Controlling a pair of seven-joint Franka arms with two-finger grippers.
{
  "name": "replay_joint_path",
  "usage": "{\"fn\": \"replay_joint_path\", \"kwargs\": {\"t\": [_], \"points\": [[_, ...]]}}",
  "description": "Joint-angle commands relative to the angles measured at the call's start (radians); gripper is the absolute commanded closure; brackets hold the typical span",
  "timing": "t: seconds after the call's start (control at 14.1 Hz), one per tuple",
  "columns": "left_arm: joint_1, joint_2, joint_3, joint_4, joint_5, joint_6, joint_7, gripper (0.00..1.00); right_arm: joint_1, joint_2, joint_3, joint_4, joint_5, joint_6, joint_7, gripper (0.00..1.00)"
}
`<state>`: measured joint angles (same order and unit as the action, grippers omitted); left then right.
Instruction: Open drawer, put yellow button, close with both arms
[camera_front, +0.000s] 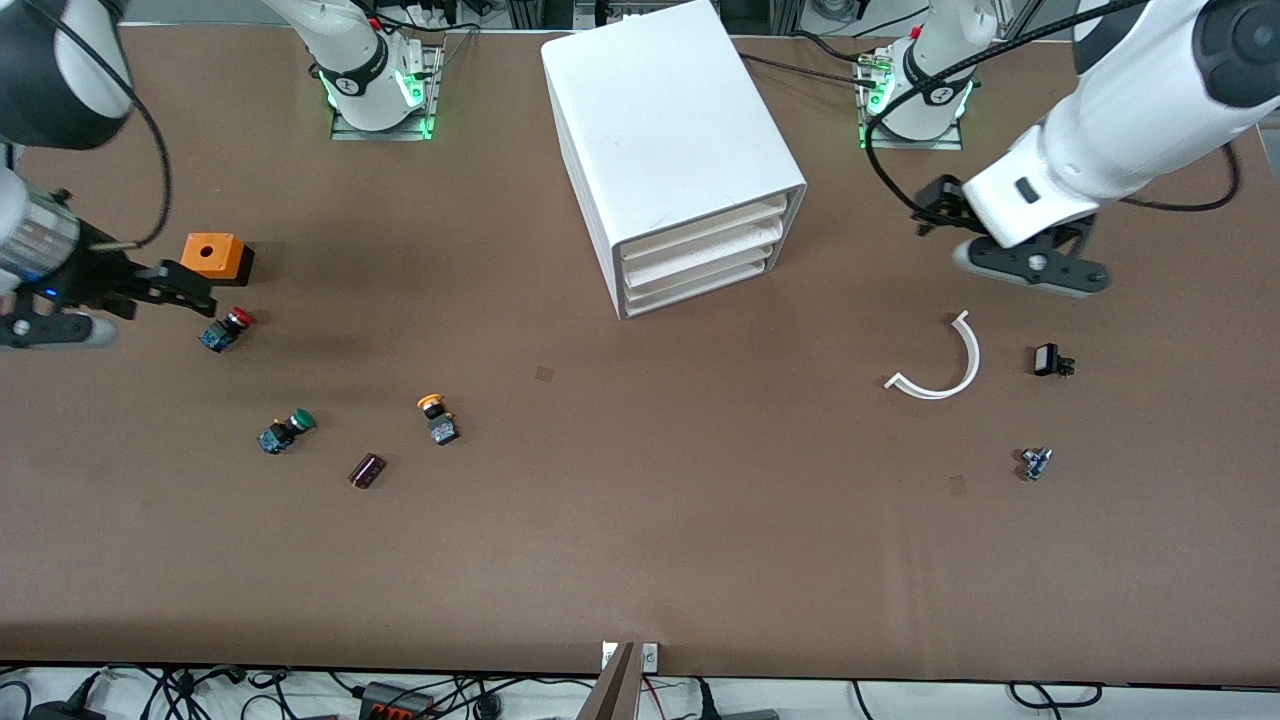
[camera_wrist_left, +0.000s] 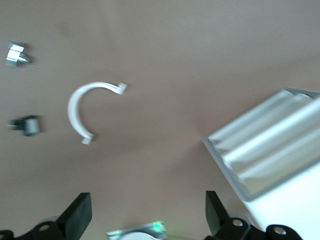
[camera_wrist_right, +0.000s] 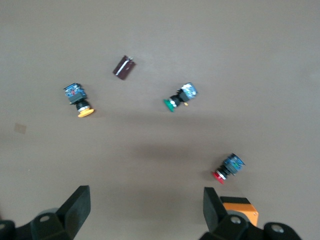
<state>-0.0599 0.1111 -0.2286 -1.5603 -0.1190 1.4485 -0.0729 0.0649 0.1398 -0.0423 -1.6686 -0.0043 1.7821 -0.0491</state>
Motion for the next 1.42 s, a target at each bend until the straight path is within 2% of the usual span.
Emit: {"fn": "replay_joint_path", "kwargs": {"t": [0.0,0.14,0.21,0.28,0.43,0.57,0.64,0.71,0.99,1.14,1.35], "points": [[0.005,0.103,-0.001,0.037,-0.163,-0.045,0.027,0.0,0.067,0.067,0.001,0.015,0.004,0.051,-0.008,0.0],[-0.006,0.217,-0.002,0.04,-0.288,-0.034,0.033,0.0,0.091,0.119,0.002,0.015,0.03,0.069,-0.008,0.0],[-0.001,0.243,-0.001,0.036,-0.345,-0.022,0.036,0.0,0.098,0.142,0.002,0.016,0.073,0.076,-0.011,0.0],[-0.001,0.251,-0.001,0.023,-0.387,0.001,0.082,0.0,0.105,0.168,0.002,0.027,0.105,0.091,-0.015,0.0],[0.003,0.251,-0.001,-0.027,-0.479,0.033,0.224,0.0,0.136,0.239,0.002,0.056,0.11,0.118,-0.031,0.0],[0.014,0.249,-0.001,-0.116,-0.614,0.049,0.396,0.0,0.168,0.299,0.002,0.073,0.109,0.167,-0.034,0.0],[0.023,0.246,-0.001,-0.159,-0.635,0.071,0.471,0.0,0.174,0.329,0.002,0.084,0.11,0.187,-0.049,0.0],[0.034,0.242,-0.001,-0.202,-0.658,0.094,0.542,0.02,0.179,0.358,0.002,0.093,0.11,0.206,-0.078,0.0],[0.048,0.242,-0.001,-0.407,-0.881,0.167,0.809,0.15,0.199,0.447,0.002,0.102,0.11,0.322,-0.184,0.0],[0.048,0.242,-0.001,-0.451,-0.928,0.167,0.84,0.17,0.199,0.48,0.004,0.102,0.112,0.373,-0.224,0.0],[0.048,0.249,-0.001,-0.486,-0.952,0.167,0.921,0.27,0.21,0.533,0.016,0.105,0.112,0.416,-0.226,0.0]]}}
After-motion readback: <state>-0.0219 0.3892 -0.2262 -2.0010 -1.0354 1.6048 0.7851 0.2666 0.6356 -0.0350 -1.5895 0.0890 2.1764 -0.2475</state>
